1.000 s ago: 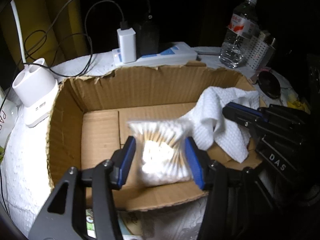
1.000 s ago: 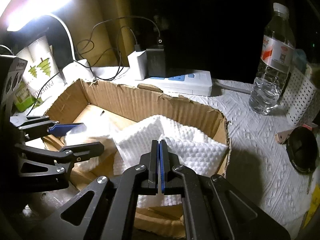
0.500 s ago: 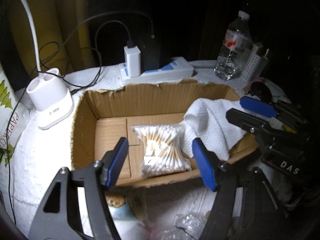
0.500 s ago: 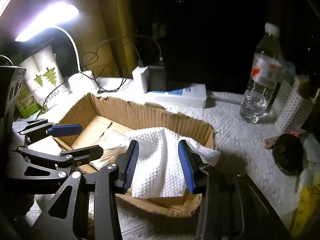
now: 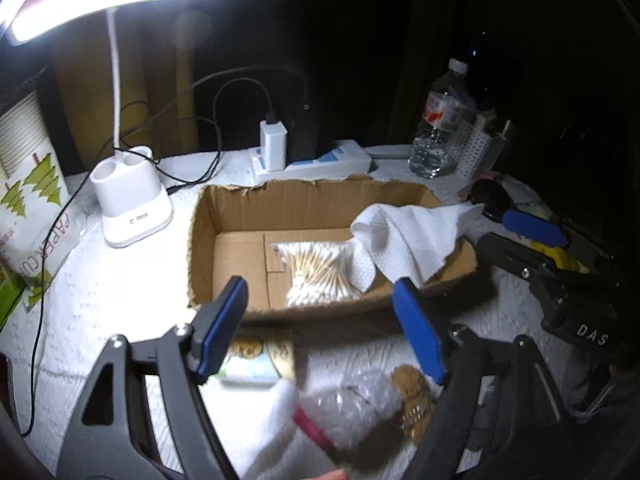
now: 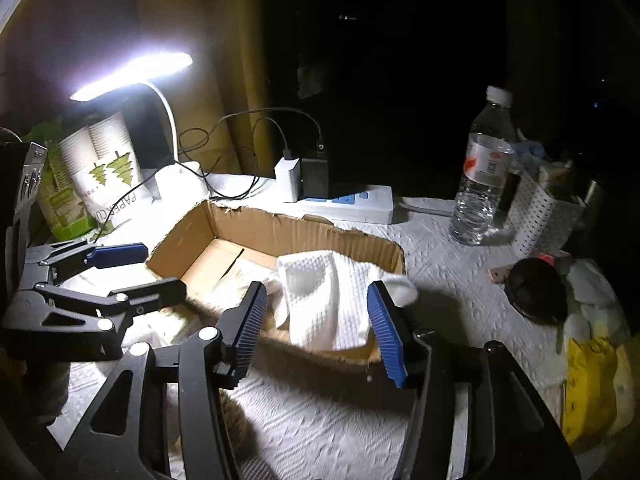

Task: Organize soft objects
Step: 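Reach the left tool to the brown plush while the right tool reaches the grey glove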

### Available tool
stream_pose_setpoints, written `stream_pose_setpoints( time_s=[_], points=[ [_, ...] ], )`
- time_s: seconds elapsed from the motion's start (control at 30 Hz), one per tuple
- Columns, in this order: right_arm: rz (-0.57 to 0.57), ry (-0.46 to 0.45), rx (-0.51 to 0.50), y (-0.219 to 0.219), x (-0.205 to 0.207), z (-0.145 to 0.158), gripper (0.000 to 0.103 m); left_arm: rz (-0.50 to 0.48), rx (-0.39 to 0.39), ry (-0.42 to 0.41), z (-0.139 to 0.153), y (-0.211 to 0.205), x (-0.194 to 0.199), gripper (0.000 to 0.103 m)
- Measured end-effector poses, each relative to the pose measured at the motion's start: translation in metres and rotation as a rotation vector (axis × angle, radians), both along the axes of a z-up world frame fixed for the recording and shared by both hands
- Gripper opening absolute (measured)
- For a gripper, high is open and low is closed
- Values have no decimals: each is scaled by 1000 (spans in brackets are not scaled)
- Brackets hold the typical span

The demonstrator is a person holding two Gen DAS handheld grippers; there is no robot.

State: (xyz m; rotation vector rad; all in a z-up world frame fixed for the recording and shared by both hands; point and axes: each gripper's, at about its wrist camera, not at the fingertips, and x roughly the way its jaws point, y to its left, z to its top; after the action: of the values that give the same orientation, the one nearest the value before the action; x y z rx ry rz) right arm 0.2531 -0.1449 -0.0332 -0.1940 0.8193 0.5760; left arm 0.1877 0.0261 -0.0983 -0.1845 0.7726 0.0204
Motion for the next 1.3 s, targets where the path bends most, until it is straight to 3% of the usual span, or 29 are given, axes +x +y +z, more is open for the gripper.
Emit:
stream_pose_setpoints(
  time_s=[0.57,0.93,1.07,1.3],
  points=[
    [-72,28,-16,-33,-67,-4,57,-20,-2,-15,-4,-11,-63,79],
    [-104,73,-6,-60,-89,-21,58,-58,3,17,-20,-39,-76,79],
    [-104,97,-5,-68,-95,-33,65,-71,8,35,-28,-52,-77,79],
    [-111,140,-8,-85,-98,-56,66,-103,18,86,-44,-76,-73,79]
  ],
)
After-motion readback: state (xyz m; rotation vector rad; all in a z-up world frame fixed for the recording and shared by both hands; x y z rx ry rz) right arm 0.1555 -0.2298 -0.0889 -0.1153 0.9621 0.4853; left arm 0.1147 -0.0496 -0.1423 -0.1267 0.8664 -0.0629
